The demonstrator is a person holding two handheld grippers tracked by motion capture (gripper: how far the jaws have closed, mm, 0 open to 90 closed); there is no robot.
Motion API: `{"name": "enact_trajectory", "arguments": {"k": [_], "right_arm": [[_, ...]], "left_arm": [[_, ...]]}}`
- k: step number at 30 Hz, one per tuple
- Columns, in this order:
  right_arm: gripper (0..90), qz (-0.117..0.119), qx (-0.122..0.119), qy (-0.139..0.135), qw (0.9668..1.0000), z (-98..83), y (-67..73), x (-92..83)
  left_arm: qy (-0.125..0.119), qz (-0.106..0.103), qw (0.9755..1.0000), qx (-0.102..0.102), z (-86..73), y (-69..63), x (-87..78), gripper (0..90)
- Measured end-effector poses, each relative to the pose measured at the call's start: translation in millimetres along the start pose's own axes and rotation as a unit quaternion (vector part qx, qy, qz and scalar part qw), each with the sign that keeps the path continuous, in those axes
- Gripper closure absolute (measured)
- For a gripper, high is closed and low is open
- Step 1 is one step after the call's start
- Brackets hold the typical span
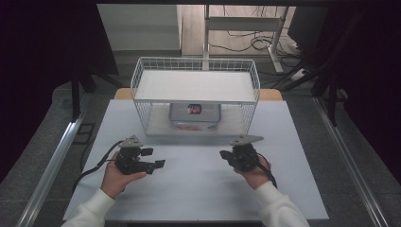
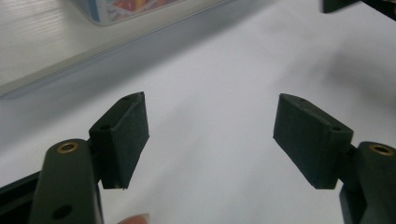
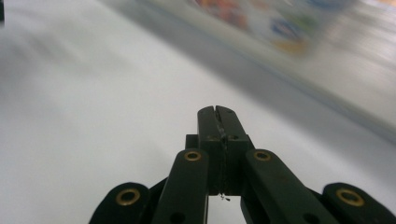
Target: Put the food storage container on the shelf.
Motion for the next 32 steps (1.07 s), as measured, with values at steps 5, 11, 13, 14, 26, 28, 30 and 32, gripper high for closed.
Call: {"name": "enact_trajectory", "arguments": {"k": [5, 11, 13, 14, 26, 28, 30, 32], "right_arm": [[89.1, -0.011, 0.019, -0.004, 0.9998, -28.8, -14.6, -41.6], [83.3, -0.012, 0.035, -0.004, 0.9993, -37.3, -27.0, -58.1], [73.1, -0.021, 0.036, -0.003, 0.9991, -37.9, -28.6, -56.7], [57.8, -0.040, 0.040, -0.005, 0.9984, -37.4, -29.4, -55.8], [25.5, -0.038, 0.040, 0.004, 0.9985, -37.6, -27.5, -53.4], [25.1, -0.037, 0.044, 0.001, 0.9984, -37.2, -28.5, -54.7], [24.4, -0.037, 0.044, -0.001, 0.9984, -36.9, -29.3, -55.4], [24.1, -0.037, 0.042, -0.003, 0.9984, -36.6, -29.9, -56.0]], "left_arm": [[0.005, 0.002, 1.0000, 0.002, -2.3, -1.4, 2.4, 26.3], [0.008, 0.008, 0.9998, 0.014, -4.6, -2.3, 0.4, 26.3], [0.007, 0.011, 0.9998, 0.017, -4.6, -2.3, -0.5, 26.3], [0.007, 0.011, 0.9998, 0.018, -4.6, -2.3, -1.0, 26.3], [0.004, 0.013, 0.9997, 0.019, -4.0, -2.0, -3.2, 25.9], [0.004, 0.014, 0.9997, 0.020, -4.1, -2.1, -3.5, 25.8], [0.006, 0.015, 0.9996, 0.021, -4.7, -2.6, -4.4, 25.6], [0.007, 0.018, 0.9995, 0.026, -5.8, -3.1, -5.5, 25.4]]}}
Point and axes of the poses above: each handheld gripper's, and its own axes: x roughly forward along the jaws, z roughly out of its top, y roughly to its left, the point moved 3 cm from there along x, roughly forward along the jaws, and after that the axes turned 14 degrees about -y, right-handed, at the moved point
